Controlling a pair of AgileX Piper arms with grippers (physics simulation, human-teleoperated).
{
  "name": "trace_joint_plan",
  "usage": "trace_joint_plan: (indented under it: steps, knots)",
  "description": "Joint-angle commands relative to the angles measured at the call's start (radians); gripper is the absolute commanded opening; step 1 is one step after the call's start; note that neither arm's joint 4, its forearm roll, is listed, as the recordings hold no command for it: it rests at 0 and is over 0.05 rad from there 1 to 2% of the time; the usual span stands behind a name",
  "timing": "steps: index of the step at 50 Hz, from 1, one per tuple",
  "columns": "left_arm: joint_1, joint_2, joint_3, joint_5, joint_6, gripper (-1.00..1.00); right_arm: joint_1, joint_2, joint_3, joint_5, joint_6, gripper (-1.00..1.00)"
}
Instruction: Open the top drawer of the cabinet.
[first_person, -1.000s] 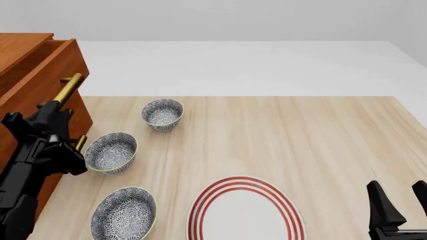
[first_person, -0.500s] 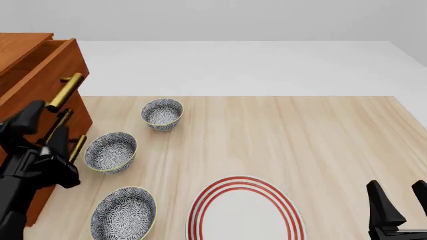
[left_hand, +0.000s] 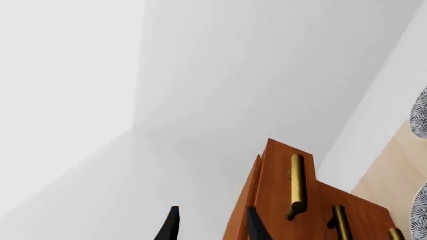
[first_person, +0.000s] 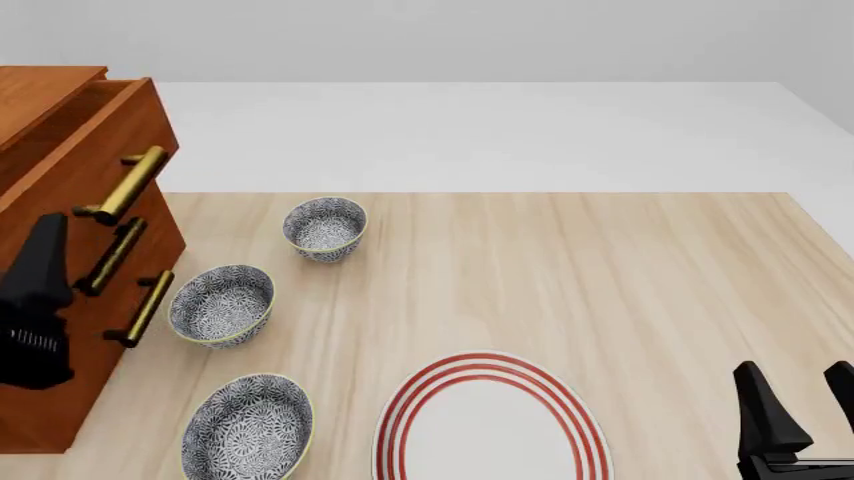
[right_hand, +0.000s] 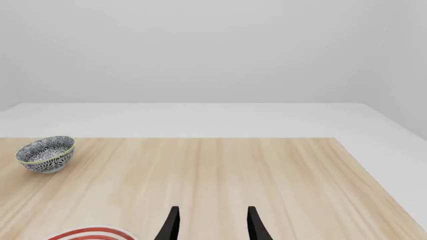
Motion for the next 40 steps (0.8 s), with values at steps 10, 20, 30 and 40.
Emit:
trace_joint_plan:
  steps: [10,20,30,40]
  knots:
    - [-0.026,-0.105,-0.223,0.275,-0.224,1.0,0.0,0.0,0.0,0.0,0.0,1.0]
    - [-0.016,-0.115,-0.391,0.476,-0.431,1.0,0.0,0.0,0.0,0.0,0.0,1.0]
    - [-0.018,-0.108,-0.552,0.609,-0.611,1.0,0.0,0.0,0.0,0.0,0.0,1.0]
    - [0.042,-0.026,-0.704,0.807,-0.861,1.0,0.0,0.0,0.0,0.0,0.0,1.0]
